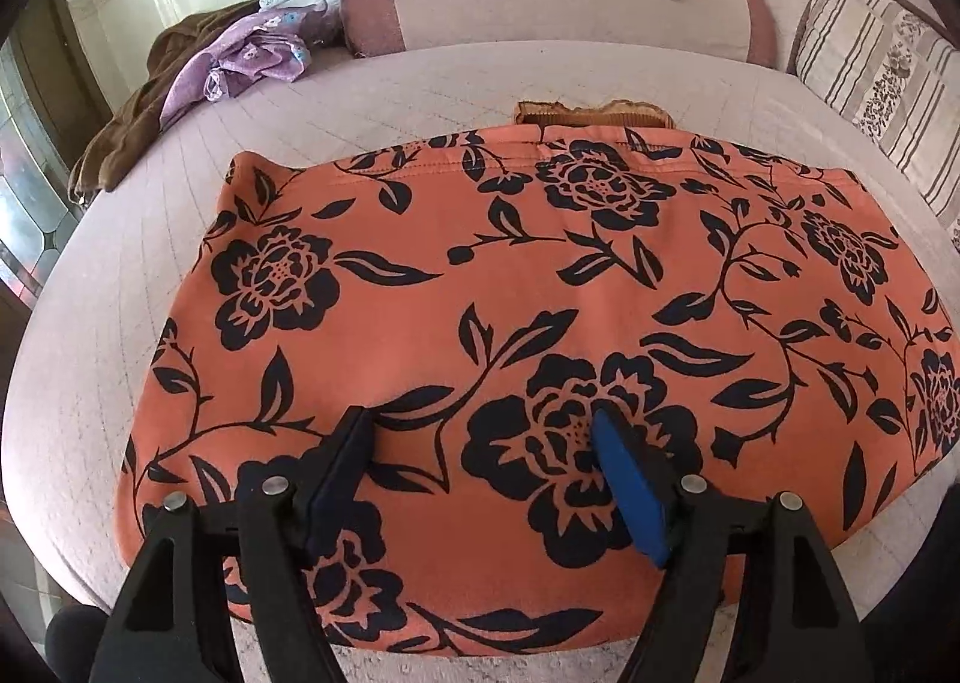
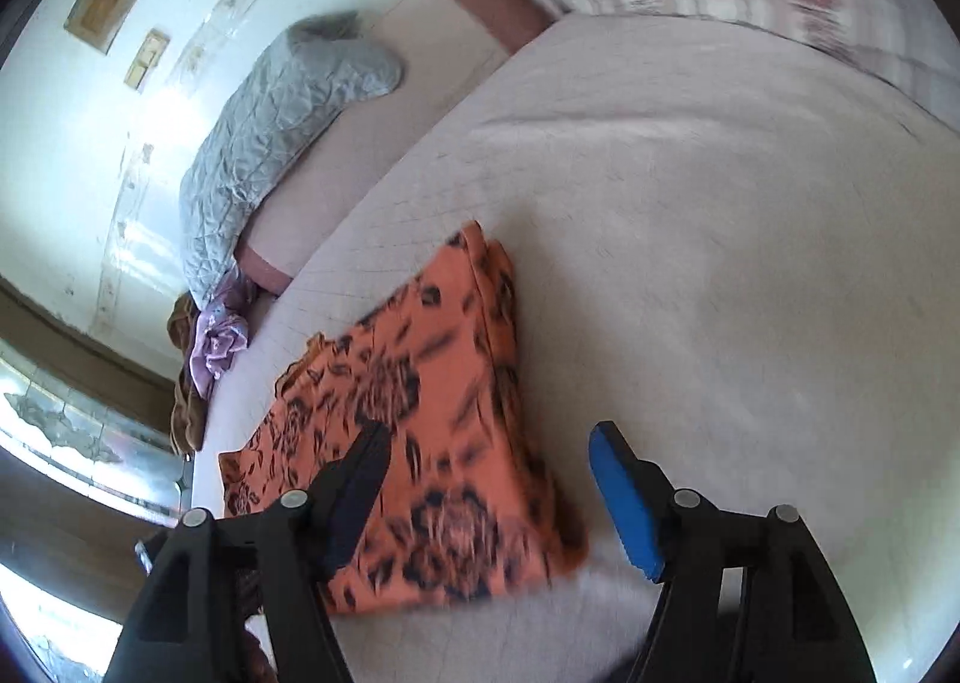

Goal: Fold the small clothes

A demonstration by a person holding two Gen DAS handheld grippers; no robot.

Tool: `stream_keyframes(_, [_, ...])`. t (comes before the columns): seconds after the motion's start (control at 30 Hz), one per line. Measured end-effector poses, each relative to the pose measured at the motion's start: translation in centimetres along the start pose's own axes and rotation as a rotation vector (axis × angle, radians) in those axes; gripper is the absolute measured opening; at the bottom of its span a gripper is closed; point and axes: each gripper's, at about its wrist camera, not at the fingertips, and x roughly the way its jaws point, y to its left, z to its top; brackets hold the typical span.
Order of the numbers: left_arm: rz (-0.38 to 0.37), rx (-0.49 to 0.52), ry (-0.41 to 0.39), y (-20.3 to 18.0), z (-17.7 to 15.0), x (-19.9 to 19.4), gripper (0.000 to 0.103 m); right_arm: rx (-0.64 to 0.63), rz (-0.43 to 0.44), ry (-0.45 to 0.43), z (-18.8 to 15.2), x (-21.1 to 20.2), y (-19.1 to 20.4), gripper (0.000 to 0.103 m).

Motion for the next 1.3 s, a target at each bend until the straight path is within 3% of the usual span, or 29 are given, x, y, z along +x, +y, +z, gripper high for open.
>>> stream_keyframes(0.1, [-0.005,-0.003,0.003,0.0,0.0,-0.2,0.077,-0.001,0.021,0.080,3.9,4.7,0.1,0.072])
stream_keyframes(0.17, [-0.008,-0.001,0.002,0.0,-0.1,-0.2,0.077,-0.043,-0.024,0.108,5.8,7.6,0.6,0.072])
stream_keyframes(0.23, [-0.012,-0.004,-0.001,0.1,-0.1,-0.2,0.077,-0.056,-0.055,0.201,7.0,11.4,0.8,0.069])
stream_keyframes(0.27, [-0.014,-0.005,-0.004,0.1,-0.2,-0.2,0.077,-0.066,-0.042,0.223,7.1,12.3,1.1,0.060])
stream_keyframes(0.3, [-0.016,-0.005,-0.005,0.1,-0.2,-0.2,0.077,-0.112,-0.037,0.251,7.1,13.2,2.0,0.014])
stream_keyframes(0.37, [-0.025,-0.002,-0.009,0.3,-0.3,-0.2,0.077,-0.158,-0.045,0.239,6.9,12.6,3.7,0.011])
stream_keyframes(0.47, [-0.033,-0.003,-0.016,0.4,-0.3,0.0,0.078,-0.220,-0.097,0.097,6.6,9.2,5.2,0.010])
stream_keyframes(0.5, [-0.029,0.000,-0.017,0.3,-0.3,0.0,0.078,-0.225,-0.136,0.104,6.4,9.7,4.7,0.010])
stream_keyframes(0.57, [-0.028,0.002,-0.011,0.2,-0.3,0.0,0.078,-0.170,-0.177,0.212,5.8,12.9,2.2,0.015])
stream_keyframes(0.63, [-0.045,-0.009,-0.005,0.4,-0.3,0.0,0.078,-0.138,-0.138,0.168,5.7,12.1,1.9,0.025])
stream_keyframes(0.7, [-0.043,0.003,-0.009,0.4,-0.3,0.1,0.078,-0.145,-0.170,0.127,5.7,10.4,2.6,0.031])
stream_keyframes(0.77, [-0.041,-0.002,-0.007,0.3,-0.3,0.1,0.078,-0.178,-0.191,0.065,5.4,8.2,3.8,0.031])
stream_keyframes(0.9, [-0.039,-0.002,-0.009,0.2,-0.3,0.2,0.079,-0.243,-0.018,0.049,2.2,3.8,7.5,0.034])
stream_keyframes(0.93, [-0.040,-0.001,-0.008,0.2,-0.3,0.2,0.079,-0.253,0.034,0.067,1.3,3.3,7.9,0.042])
stream_keyframes(0.97, [-0.044,0.000,-0.002,0.2,-0.1,0.2,0.078,-0.261,0.089,0.104,0.0,3.5,8.2,0.071])
stream_keyframes(1.0, [-0.048,0.001,0.005,0.3,0.0,0.0,0.078,-0.261,0.109,0.141,-1.3,4.1,8.0,0.079])
stream_keyframes(1.1, [-0.082,-0.036,0.008,1.6,0.4,-1.9,0.078,-0.205,-0.033,0.219,-4.0,7.9,4.8,0.071])
stream_keyframes(1.13, [-0.089,-0.068,-0.030,2.6,0.4,-3.1,0.078,-0.222,-0.020,0.171,-4.2,7.2,5.1,0.071])
stream_keyframes(1.2, [-0.096,-0.146,-0.124,5.4,-0.3,-5.7,0.079,-0.239,-0.041,0.167,-4.2,6.7,5.9,0.072])
stream_keyframes(1.3, [-0.076,-0.321,-0.112,10.6,-2.2,-6.2,0.086,-0.259,-0.056,0.173,-4.8,6.6,5.9,0.072])
